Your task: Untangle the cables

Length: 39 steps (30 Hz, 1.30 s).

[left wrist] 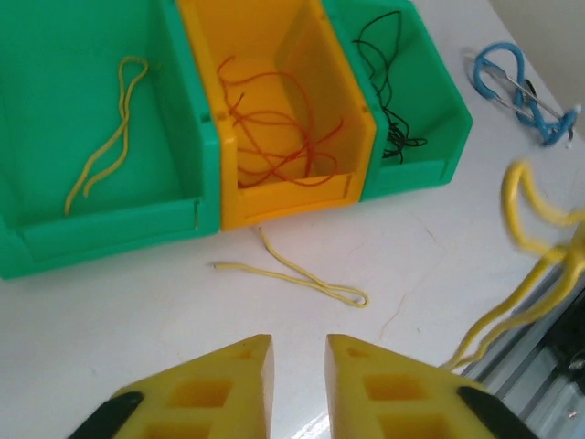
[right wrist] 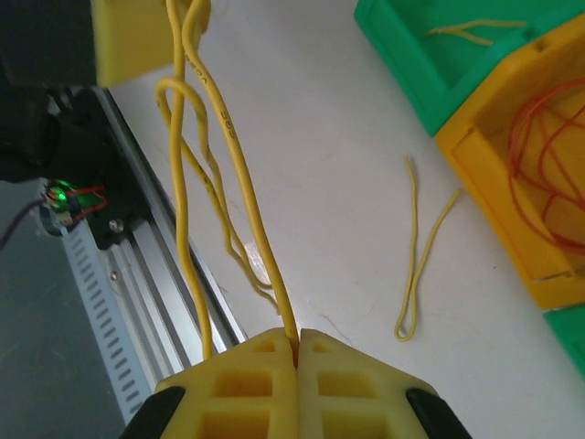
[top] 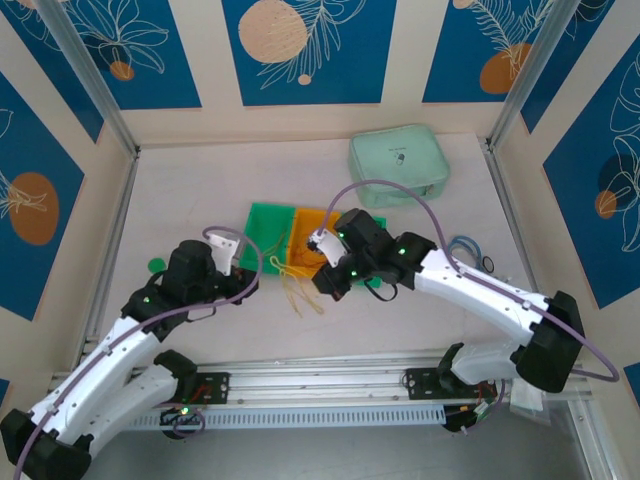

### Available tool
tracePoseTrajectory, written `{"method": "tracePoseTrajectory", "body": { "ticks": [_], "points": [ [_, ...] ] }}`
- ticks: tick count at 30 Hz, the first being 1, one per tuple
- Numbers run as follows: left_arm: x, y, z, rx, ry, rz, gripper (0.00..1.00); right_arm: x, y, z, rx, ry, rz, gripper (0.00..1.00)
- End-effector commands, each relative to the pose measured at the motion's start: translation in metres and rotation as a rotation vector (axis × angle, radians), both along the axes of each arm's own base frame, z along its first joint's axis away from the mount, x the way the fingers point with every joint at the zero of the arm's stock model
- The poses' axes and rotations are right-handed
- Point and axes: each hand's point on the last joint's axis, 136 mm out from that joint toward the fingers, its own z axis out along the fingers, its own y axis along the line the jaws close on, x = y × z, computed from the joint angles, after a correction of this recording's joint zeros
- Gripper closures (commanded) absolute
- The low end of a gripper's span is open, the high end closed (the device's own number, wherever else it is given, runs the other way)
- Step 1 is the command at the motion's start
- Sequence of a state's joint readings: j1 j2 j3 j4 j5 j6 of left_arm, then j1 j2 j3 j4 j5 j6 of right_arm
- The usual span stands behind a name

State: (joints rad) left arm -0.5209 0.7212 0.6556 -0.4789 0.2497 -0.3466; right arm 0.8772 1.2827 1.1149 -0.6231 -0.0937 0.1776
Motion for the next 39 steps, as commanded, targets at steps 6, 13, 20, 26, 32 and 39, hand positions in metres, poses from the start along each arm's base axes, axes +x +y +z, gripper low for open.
{"method": "tracePoseTrajectory", "body": {
  "ticks": [6, 13, 20, 26, 32, 39],
  "points": [
    [0.005, -0.006, 0.052, -0.074, -0.25, -0.059, 0.62, 0.006, -0.02, 0.063, 0.063, -0.076, -0.109, 0.94],
    [0.009, -0.02, 0.065, -0.134, -0.301, -0.111, 0.62, 0.014, -0.025, 0.094, 0.101, -0.12, -0.157, 0.94],
    [0.002, -0.041, 0.085, -0.236, -0.342, -0.216, 0.62, 0.015, -0.022, 0.104, 0.133, -0.115, -0.168, 0.94],
    [-0.004, -0.051, 0.099, -0.314, -0.352, -0.278, 0.63, 0.015, -0.018, 0.108, 0.149, -0.105, -0.163, 0.94],
    [-0.004, -0.058, 0.096, -0.329, -0.329, -0.311, 0.67, 0.014, -0.014, 0.112, 0.165, -0.098, -0.148, 0.94],
    [-0.012, -0.07, 0.103, -0.379, -0.313, -0.403, 0.59, 0.01, -0.012, 0.114, 0.175, -0.074, -0.13, 0.94]
  ]
}}
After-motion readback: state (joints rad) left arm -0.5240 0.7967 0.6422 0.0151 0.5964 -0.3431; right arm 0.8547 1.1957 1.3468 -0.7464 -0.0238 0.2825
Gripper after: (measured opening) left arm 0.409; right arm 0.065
